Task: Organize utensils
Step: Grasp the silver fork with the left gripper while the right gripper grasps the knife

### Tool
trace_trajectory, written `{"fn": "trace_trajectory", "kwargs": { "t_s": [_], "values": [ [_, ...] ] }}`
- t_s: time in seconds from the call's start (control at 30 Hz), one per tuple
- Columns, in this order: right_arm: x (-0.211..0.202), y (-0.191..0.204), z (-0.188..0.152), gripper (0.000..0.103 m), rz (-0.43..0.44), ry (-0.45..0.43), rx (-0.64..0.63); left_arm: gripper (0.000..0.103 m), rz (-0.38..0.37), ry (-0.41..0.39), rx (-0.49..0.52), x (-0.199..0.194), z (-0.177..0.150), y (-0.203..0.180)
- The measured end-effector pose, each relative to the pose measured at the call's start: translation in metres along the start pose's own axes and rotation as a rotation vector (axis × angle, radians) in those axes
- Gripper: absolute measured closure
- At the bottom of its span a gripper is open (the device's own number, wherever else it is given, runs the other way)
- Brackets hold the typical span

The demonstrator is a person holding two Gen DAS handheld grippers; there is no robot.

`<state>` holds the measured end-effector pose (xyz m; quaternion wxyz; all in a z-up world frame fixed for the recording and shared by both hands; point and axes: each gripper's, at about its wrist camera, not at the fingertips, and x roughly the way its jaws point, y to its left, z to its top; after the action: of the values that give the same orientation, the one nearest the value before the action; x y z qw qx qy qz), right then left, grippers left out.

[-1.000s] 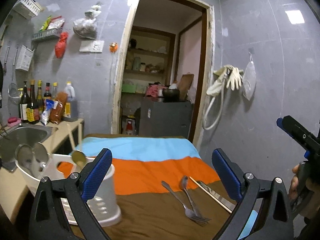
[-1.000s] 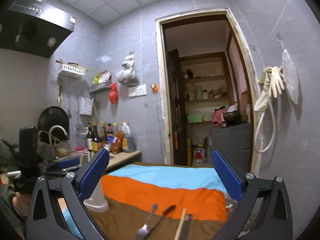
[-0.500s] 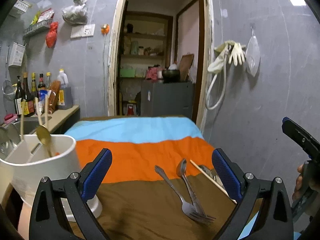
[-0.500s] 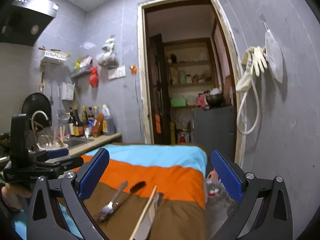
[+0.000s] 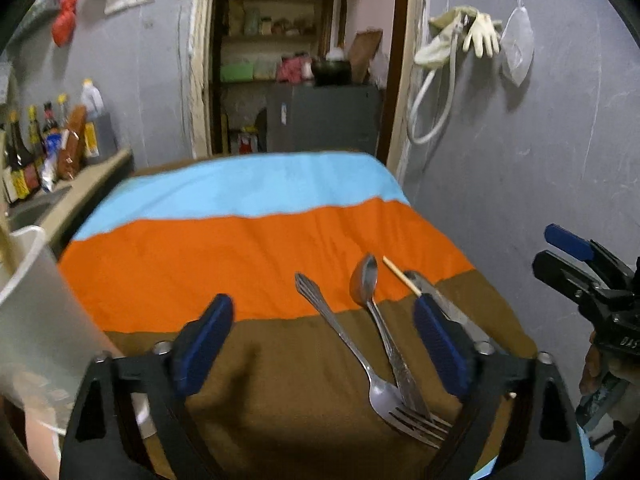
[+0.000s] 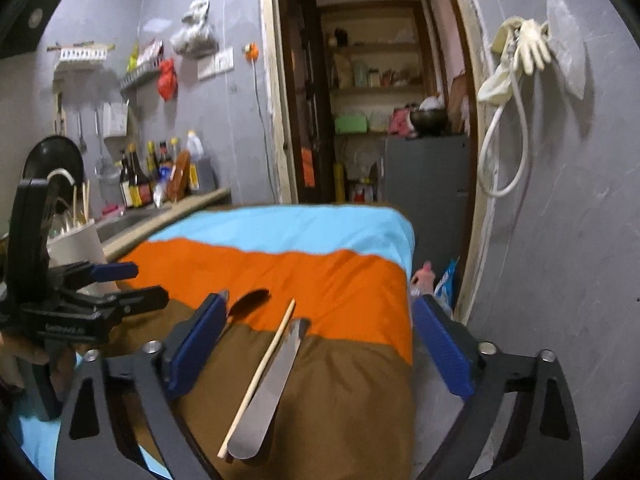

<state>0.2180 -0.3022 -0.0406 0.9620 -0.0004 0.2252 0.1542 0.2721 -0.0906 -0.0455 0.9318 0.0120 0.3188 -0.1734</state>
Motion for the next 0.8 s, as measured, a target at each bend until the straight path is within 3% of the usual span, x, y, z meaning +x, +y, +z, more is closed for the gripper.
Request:
{"fn": "trace_trajectory", "kwargs": {
  "t_s": [0.1, 0.33, 0.4, 0.57, 0.8],
  "values": [
    [0.010, 0.000, -0.001, 0.035, 0.011, 0.054, -0.003, 0.044, -0.033, 0.087, -0.027, 0.017, 0.001, 0.006],
    [0.034, 0.006, -0.002, 0.049, 0.000, 0.175, -0.062, 0.068, -0.107, 0.219, -0.051, 0.047, 0.005, 0.013],
    [0.040, 0.007, -0.003, 0.052, -0.007, 0.205, -0.080, 0.068, -0.110, 0.242, -0.054, 0.055, 0.005, 0.013],
    [0.057, 0.007, -0.004, 0.054, -0.010, 0.266, -0.101, 0.081, -0.092, 0.251, -0.041, 0.061, 0.010, 0.022],
    [0.080, 0.009, -0.005, 0.054, -0.030, 0.345, -0.129, 0.082, -0.101, 0.272, -0.040, 0.073, 0.017, 0.024]
  ]
}}
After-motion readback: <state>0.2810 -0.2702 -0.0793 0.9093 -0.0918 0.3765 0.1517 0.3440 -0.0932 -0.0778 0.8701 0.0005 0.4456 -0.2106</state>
